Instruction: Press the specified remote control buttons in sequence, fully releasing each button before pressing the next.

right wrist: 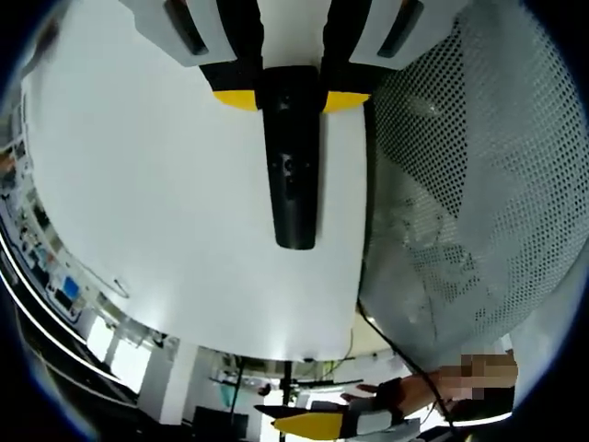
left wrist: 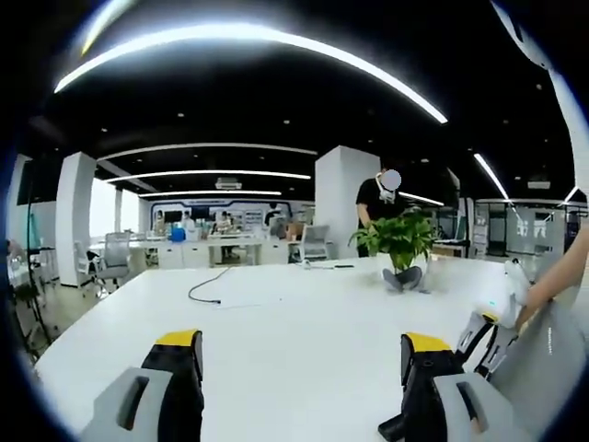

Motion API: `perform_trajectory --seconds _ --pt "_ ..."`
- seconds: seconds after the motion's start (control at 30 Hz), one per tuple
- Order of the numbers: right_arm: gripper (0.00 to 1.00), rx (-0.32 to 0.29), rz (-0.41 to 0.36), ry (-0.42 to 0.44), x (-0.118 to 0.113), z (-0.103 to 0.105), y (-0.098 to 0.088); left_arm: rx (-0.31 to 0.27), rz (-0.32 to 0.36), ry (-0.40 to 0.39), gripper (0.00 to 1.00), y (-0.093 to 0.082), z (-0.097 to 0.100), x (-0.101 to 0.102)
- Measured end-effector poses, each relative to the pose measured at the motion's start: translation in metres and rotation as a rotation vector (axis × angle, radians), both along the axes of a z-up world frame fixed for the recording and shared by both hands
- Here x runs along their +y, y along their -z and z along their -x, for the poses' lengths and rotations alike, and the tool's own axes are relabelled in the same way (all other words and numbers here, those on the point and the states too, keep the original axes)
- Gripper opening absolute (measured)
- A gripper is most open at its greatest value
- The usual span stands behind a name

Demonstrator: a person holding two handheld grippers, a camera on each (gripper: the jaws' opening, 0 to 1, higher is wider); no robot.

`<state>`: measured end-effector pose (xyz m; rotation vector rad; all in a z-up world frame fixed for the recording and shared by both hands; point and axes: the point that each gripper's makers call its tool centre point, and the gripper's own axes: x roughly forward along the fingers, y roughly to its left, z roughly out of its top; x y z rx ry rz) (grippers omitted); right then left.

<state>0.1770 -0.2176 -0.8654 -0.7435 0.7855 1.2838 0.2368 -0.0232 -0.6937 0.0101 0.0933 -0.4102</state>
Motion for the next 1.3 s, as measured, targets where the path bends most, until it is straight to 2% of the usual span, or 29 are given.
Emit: perform_trajectory --seconds 0.33,1.17,1.3 --pt "0.21 0.021 -0.004 0.003 0.001 -0.012 0.000 -0.001 0.042 0.006 0.92 -0.002 0.000 0.000" --pt "0.21 0.057 -0.014 0.015 0.004 -0.038 0.002 0.012 0.021 -0.014 0.92 0.002 -0.001 0.003" --pt "0.21 0.056 -0.015 0.019 0.004 -0.042 0.001 0.016 0.037 -0.022 0.92 0.002 -0.001 0.006"
